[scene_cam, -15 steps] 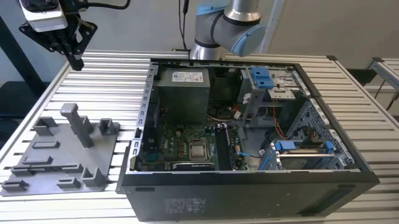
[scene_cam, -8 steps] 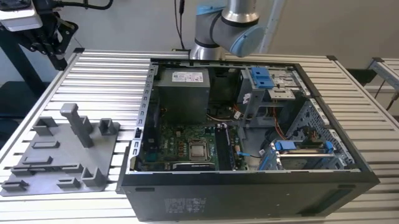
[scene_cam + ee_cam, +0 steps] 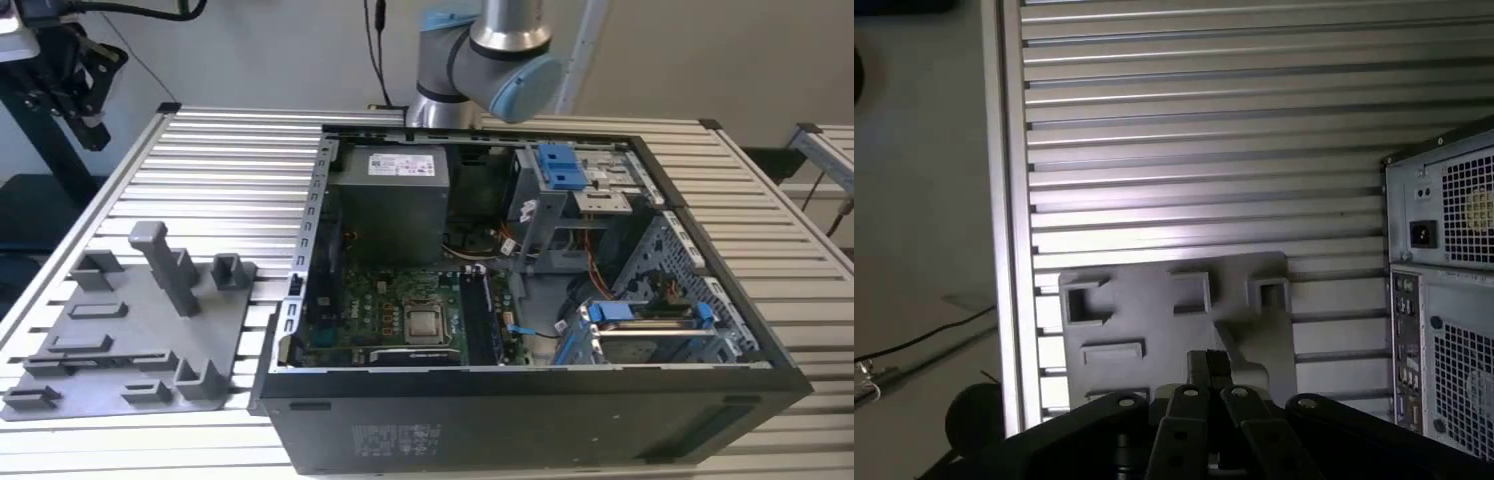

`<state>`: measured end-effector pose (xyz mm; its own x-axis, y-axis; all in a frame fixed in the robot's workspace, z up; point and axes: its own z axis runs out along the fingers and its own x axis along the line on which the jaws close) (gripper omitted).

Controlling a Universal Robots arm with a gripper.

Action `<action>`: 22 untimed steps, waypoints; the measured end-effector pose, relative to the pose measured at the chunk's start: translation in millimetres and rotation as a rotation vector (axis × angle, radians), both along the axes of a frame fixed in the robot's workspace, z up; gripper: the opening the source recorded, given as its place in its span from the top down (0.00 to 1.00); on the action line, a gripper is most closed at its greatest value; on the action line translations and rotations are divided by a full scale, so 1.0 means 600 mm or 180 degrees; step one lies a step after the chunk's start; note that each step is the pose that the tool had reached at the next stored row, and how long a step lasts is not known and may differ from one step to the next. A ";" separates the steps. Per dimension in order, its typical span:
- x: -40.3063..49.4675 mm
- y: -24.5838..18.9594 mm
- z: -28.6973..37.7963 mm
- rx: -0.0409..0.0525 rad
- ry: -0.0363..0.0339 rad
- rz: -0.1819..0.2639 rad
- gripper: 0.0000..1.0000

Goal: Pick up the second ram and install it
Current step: 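Reach for the second ram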

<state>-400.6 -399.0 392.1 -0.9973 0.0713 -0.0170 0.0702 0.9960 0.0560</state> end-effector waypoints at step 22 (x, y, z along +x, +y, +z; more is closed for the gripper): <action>-0.037 -0.0050 -0.005 0.0028 -0.0009 0.0323 0.89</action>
<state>-422.7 -402.0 389.3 -0.9994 -0.0300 -0.0195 -0.0312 0.9974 0.0648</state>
